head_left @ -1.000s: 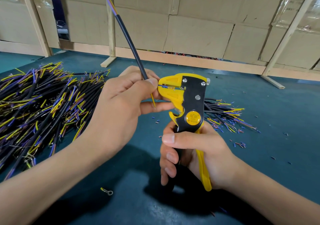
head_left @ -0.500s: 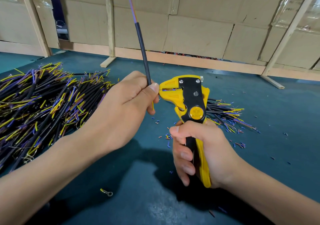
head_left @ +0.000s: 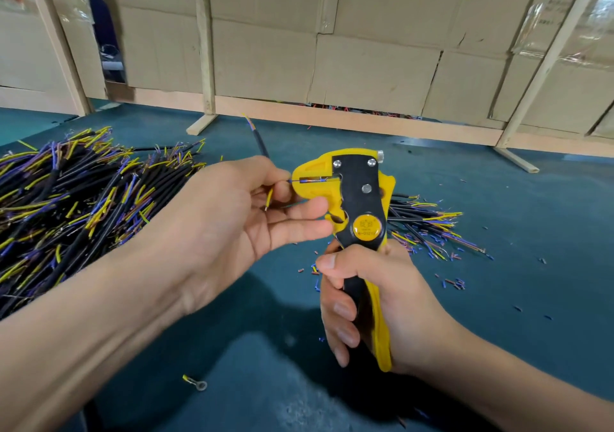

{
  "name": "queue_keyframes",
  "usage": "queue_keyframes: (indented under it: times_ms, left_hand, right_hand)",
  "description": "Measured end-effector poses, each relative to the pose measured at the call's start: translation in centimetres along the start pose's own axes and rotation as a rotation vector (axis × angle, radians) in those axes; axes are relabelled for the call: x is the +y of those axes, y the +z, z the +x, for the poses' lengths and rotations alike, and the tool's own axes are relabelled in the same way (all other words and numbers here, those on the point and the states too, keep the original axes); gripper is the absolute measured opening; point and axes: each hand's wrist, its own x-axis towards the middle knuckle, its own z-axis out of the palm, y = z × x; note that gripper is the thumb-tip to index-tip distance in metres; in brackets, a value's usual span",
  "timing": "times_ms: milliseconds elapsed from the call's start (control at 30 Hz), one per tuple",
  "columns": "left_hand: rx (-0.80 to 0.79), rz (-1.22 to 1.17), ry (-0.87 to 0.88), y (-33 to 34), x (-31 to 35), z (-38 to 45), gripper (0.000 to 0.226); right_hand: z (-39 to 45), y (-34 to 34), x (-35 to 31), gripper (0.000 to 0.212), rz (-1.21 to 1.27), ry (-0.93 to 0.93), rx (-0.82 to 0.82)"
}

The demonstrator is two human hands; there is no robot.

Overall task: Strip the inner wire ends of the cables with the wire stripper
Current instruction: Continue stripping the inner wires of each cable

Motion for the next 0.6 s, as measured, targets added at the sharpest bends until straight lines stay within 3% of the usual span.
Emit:
queue_keyframes:
  times_ms: [67,200,233,400,600]
  left_hand:
    - [0.044,0.164,0.046,-0.4,0.1,0.1,0.022]
    - [0.267,0.826,0.359,-1.2,-0.4,0.4,0.036]
    - [0.28,0.824,0.365,-1.1,-0.5,0.5,0.034]
    - [0.237,0.331,0.296,-0.5,-0.8,0.6,0.048]
    - [0.14,0.169,0.255,-0.3,-0.6,0.1,0.044]
  right_hand:
    - [-0.1,0.3,0.1,0.023,-0.04,-0.001,0.05]
    - [-0.2,0.8,0.2,0.023,-0.089,0.016,0.13]
    - [-0.2,0.8,0.2,0.023,-0.078,0.02,0.13]
    - [-0.1,0.7,0.1,0.023,-0.023,0.04,0.099]
    - [0.0,0.1,-0.2,0.022,0.038,0.078,0.021]
